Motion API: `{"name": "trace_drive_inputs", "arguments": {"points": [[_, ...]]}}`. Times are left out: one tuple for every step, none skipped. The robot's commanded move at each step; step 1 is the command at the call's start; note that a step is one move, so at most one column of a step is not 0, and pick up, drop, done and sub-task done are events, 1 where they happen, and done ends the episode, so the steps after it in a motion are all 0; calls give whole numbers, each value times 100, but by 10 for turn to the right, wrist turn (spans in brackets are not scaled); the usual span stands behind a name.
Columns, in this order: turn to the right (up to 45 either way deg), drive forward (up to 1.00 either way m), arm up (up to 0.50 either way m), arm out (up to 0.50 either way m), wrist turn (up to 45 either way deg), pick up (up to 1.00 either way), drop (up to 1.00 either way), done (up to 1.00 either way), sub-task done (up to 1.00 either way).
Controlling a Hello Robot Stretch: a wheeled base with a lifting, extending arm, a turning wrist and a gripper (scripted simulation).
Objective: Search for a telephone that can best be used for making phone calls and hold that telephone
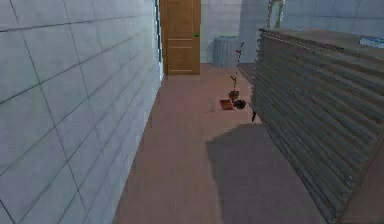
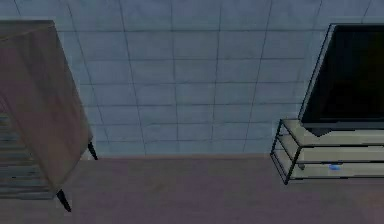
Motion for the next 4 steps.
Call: {"name": "trace_drive_inputs", "arguments": {"points": [[0,100,0,0,0,0,0,0,0],[0,100,0,0,0,0,0,0,0],[0,100,0,0,0,0,0,0,0],[-30,0,0,0,0,0,0,0,0]]}}
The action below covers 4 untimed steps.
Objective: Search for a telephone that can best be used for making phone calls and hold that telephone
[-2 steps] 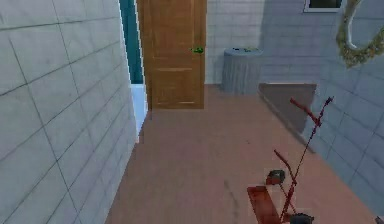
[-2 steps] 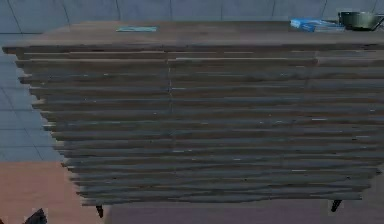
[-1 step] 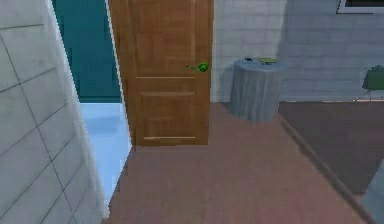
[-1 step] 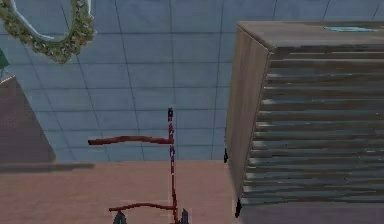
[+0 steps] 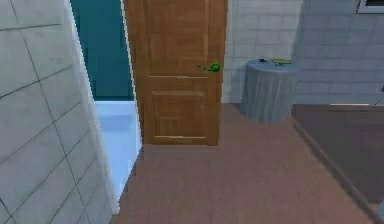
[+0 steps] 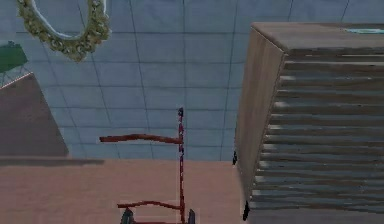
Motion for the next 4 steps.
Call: {"name": "trace_drive_inputs", "arguments": {"points": [[0,55,0,0,0,0,0,0,0],[270,0,0,0,0,0,0,0,0],[0,100,0,0,0,0,0,0,0],[0,70,0,0,0,0,0,0,0]]}}
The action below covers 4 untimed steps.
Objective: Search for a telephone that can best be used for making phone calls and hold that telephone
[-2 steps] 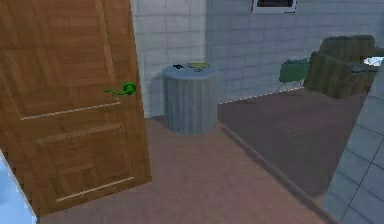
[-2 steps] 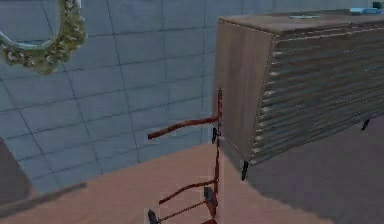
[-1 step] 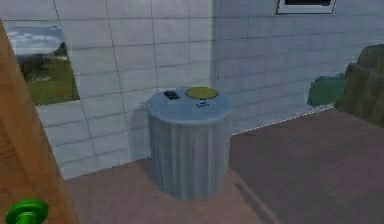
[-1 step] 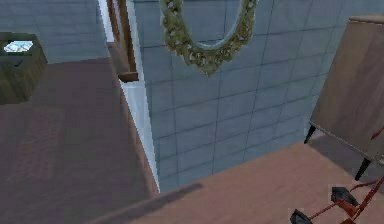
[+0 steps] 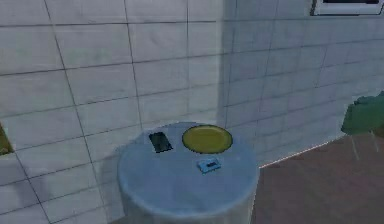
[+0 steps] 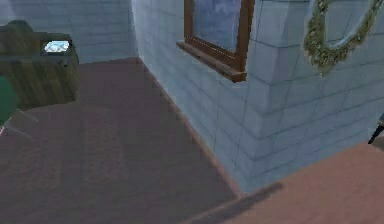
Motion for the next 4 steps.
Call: {"name": "trace_drive_inputs", "arguments": {"points": [[-450,0,0,0,0,0,0,0,0],[-450,0,0,0,0,0,0,0,0],[420,0,0,0,0,0,0,0,0],[0,55,0,0,0,0,0,0,0]]}}
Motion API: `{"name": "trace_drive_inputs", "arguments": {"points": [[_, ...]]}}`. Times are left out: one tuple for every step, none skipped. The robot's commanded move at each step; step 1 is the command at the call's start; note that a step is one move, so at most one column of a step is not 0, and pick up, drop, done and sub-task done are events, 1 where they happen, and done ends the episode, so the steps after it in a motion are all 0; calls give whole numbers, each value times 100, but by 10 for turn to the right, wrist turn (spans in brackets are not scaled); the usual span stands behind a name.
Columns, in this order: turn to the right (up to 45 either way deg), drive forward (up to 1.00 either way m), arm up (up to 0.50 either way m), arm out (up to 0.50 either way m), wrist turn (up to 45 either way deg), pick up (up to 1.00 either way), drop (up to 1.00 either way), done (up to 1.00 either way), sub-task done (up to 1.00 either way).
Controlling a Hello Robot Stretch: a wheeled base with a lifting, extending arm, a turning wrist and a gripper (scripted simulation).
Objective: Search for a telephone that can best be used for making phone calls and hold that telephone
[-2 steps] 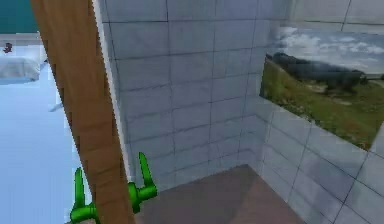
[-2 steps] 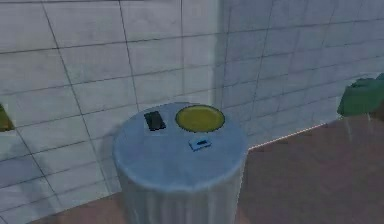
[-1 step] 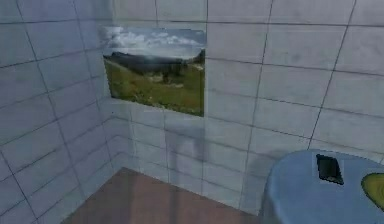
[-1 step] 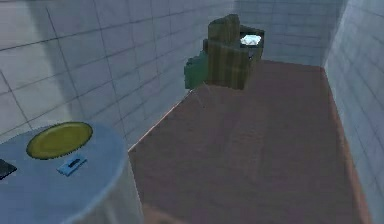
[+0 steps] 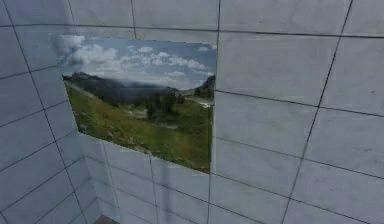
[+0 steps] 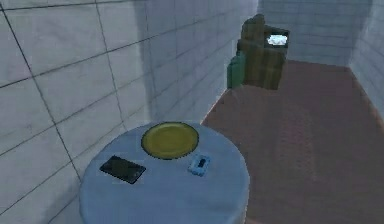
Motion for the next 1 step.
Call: {"name": "trace_drive_inputs", "arguments": {"points": [[90,0,0,0,0,0,0,0,0]]}}
